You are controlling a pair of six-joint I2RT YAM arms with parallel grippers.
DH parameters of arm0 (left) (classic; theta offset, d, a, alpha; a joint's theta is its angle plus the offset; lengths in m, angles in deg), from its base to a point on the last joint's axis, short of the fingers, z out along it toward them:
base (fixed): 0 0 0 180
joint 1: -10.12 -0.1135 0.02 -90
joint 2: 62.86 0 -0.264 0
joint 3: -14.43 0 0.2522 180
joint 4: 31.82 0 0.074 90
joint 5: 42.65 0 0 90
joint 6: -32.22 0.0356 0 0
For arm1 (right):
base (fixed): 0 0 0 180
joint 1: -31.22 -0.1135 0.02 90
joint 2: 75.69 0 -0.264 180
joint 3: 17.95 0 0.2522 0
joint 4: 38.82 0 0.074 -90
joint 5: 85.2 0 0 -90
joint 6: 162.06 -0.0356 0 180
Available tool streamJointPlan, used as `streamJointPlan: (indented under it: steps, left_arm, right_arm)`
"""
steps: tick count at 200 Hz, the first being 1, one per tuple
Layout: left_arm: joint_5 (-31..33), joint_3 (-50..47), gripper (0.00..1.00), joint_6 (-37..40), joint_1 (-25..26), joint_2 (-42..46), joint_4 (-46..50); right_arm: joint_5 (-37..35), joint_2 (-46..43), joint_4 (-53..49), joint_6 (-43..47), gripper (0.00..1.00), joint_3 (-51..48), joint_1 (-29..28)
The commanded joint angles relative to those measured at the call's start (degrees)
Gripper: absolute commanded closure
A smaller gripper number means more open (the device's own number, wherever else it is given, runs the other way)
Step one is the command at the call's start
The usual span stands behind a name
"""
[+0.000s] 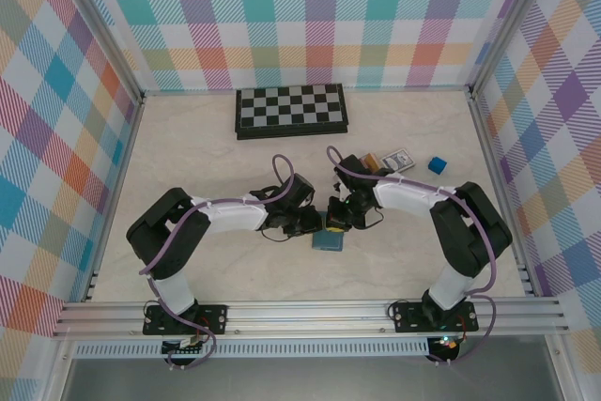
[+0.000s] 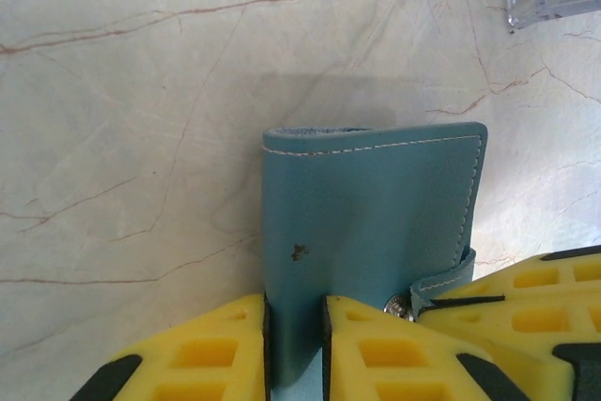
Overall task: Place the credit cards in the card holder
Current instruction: Close the button on the card holder.
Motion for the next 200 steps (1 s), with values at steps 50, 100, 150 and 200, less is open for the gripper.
streamJointPlan:
  steps: [50,100,150,200]
  left_arm:
    - [-4.77,-1.98,0.85,-1.28,2.00,-2.06,-5.38]
    - [-4.28,-2.67,0.88,-2.14,2.00,-1.41,-6.22]
    - [-3.10,-3.07,0.88,-1.95,2.02,-0.33,-5.57]
    - [-0.33,-2.82,0.89,-1.37,2.08,0.23,-2.56]
  right_arm:
    - [-1.32,7.61,-1.20,-1.23,1.00,3.06,-2.11]
    - [-5.78,12.97,-5.19,-1.70,1.00,5.23,-5.00]
    - [-7.38,11.87,-3.31,-2.88,1.00,2.61,-4.75]
    - [-6.57,3.59,-5.48,-0.27,1.00,6.19,-3.65]
